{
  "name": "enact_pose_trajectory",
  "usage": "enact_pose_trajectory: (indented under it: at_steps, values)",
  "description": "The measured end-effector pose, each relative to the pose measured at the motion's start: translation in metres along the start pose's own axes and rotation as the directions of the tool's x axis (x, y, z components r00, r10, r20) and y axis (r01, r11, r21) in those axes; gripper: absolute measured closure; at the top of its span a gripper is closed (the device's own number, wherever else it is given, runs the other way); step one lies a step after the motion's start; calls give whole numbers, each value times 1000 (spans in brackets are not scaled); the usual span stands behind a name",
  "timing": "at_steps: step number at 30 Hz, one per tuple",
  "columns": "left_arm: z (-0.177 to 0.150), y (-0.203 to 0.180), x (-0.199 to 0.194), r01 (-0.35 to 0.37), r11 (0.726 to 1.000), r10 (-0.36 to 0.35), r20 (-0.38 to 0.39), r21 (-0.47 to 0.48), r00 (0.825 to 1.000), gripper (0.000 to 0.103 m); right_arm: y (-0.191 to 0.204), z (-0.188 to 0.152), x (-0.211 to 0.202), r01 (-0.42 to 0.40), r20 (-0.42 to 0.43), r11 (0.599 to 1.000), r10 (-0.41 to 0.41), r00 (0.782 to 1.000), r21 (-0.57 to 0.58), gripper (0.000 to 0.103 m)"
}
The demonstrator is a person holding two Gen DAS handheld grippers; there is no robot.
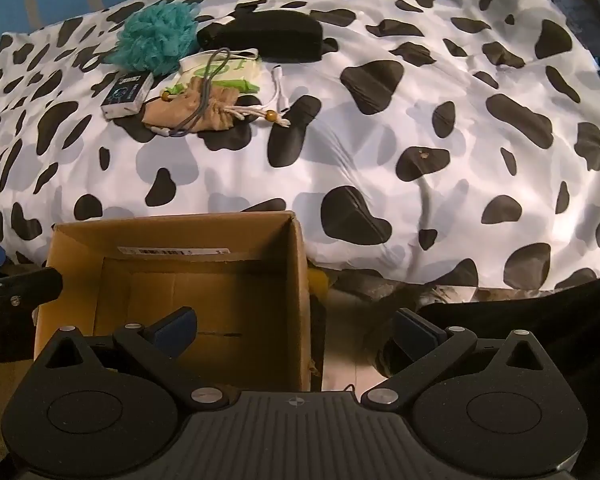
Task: Organize soft objects
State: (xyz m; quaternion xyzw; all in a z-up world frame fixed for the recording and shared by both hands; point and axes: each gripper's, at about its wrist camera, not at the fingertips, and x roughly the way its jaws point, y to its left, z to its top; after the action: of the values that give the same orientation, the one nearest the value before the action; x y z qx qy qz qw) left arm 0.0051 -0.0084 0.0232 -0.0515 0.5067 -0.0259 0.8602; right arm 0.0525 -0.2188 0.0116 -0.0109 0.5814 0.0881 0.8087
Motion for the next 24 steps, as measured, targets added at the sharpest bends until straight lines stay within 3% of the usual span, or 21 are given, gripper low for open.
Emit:
enact_pose_trajectory:
  at_steps: [10,15,19,24]
  values:
    - [0,10,-6,41,998,-40,26,-46,999,0,4,4,-3,-28,15,1000,28,999,13,0]
    - [1,13,-3,46,997,-45,8,-57,999,0,0,5,-8,-113,29,992,111,993,61,0]
    - [1,13,-5,38,998,-38,11,-57,999,0,-1,6,-5,-76,4,994,76,997,74,0]
    - [1,15,-7,50,997,-49,19,-64,999,0,3,4,-9,-75,85,997,72,994,31,0]
